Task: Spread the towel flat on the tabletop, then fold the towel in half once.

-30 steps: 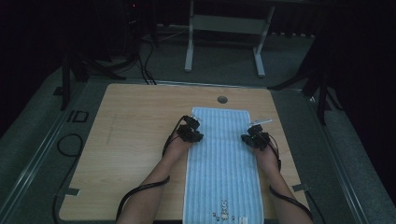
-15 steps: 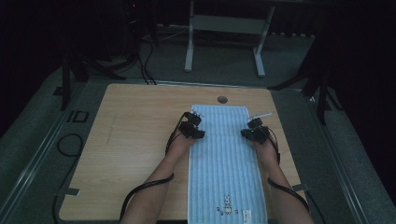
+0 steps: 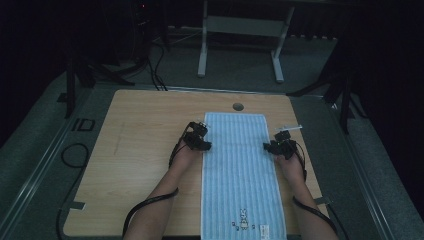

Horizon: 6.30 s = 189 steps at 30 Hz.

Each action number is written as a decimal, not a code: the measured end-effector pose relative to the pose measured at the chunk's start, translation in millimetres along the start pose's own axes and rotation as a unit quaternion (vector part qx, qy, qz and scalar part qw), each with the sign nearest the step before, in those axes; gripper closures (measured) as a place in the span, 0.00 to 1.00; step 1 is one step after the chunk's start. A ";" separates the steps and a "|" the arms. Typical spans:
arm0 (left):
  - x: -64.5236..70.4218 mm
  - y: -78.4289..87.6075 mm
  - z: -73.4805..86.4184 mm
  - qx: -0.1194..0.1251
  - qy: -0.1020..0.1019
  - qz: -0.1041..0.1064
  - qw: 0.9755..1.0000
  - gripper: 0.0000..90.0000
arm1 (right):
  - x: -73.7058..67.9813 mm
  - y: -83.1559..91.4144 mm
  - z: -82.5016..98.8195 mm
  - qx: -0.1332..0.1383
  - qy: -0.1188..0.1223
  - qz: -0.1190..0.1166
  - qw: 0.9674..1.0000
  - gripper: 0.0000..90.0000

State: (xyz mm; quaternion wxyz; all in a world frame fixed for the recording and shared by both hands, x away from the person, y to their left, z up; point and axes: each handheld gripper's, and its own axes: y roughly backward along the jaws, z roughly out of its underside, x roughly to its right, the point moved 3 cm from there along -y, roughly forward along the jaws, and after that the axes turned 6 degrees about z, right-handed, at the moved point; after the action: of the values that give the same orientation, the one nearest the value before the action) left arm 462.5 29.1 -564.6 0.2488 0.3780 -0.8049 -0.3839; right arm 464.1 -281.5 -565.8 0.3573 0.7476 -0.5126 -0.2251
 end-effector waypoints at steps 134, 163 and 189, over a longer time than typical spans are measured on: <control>-24.8 1.5 -5.3 0.005 0.010 0.047 0.999 0.48 | -3.5 -10.2 -29.7 -0.063 0.049 0.008 0.997 0.59; 1.5 125.8 -90.1 0.161 -0.039 0.046 0.985 0.94 | -2.3 100.2 -123.4 0.089 0.035 0.000 0.995 0.95; 86.1 119.2 86.7 0.078 -0.117 0.163 0.976 0.93 | -44.0 149.8 70.2 0.087 0.089 -0.128 0.984 0.94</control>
State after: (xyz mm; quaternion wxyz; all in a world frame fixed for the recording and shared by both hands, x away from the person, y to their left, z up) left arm 302.0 47.5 -509.5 0.1815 0.2122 -0.9069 -0.3155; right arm 307.6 -294.9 -497.7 0.3032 0.8523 -0.3965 -0.1564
